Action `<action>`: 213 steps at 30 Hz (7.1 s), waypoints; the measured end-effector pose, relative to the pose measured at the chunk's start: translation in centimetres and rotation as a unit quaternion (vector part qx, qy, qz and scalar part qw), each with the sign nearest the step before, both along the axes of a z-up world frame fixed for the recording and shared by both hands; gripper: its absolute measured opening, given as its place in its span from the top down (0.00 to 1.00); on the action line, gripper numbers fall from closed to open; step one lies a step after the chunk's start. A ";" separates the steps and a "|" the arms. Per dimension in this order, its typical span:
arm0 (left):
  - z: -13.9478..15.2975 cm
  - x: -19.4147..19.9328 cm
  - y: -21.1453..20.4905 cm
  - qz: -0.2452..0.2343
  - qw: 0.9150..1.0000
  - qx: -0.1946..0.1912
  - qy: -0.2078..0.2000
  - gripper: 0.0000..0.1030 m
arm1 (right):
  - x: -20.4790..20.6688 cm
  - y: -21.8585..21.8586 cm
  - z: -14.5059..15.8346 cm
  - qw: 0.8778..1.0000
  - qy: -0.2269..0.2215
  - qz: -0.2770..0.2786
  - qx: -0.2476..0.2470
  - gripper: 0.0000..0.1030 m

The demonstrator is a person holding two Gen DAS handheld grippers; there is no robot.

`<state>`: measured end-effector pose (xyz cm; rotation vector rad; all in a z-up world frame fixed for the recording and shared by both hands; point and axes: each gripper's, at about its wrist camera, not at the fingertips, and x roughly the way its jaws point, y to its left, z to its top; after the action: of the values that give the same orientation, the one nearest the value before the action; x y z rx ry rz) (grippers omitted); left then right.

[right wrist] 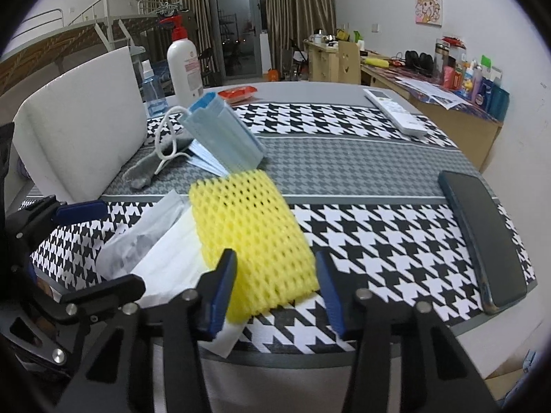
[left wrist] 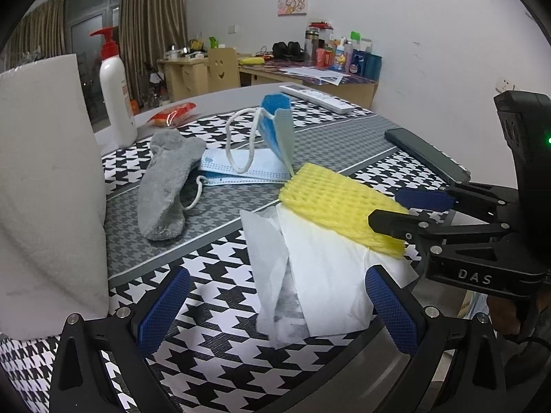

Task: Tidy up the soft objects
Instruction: 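Close right gripper on the yellow mesh sleeve while left gripper closes on the white tissue, then lift the tissue with left gripper while right gripper carries the mesh sleeve toward the foam box, then open left gripper to drop the white tissue into the foam box, then open right gripper to drop the yellow mesh sleeve into the foam box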

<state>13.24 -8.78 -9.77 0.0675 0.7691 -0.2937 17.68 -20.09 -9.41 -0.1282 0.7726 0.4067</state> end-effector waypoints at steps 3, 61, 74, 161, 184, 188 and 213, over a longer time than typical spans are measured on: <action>0.0 0.0 -0.6 -0.005 1.000 0.002 0.000 0.01 | -0.1 -0.2 0.1 1.000 -0.002 -0.003 -0.002 0.74; 1.3 1.4 -4.7 -0.054 0.998 0.037 -0.010 0.93 | -2.2 -5.2 3.5 0.995 -0.057 -0.064 0.059 0.89; 3.7 -0.5 -2.2 -0.036 0.998 0.026 -0.044 0.93 | -3.4 -3.5 5.8 0.993 -0.094 -0.049 0.054 0.89; 15.5 -1.2 14.1 0.189 0.966 0.031 -0.175 0.93 | -0.3 11.4 15.4 0.973 -0.178 0.110 0.102 0.89; 15.4 -2.1 18.9 0.234 0.955 0.015 -0.181 0.19 | 0.2 16.0 15.4 0.973 -0.166 0.135 0.084 0.89; 15.6 -2.8 19.7 0.243 0.952 0.009 -0.188 0.12 | 0.3 16.8 15.5 0.973 -0.164 0.139 0.080 0.89; 15.1 -5.2 23.8 0.287 0.937 0.013 -0.197 0.03 | 0.8 21.6 15.2 0.972 -0.144 0.177 0.066 0.88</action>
<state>8.04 15.02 5.34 -0.0732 0.3648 0.2827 18.47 1.49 5.82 -0.1953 0.4331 0.7586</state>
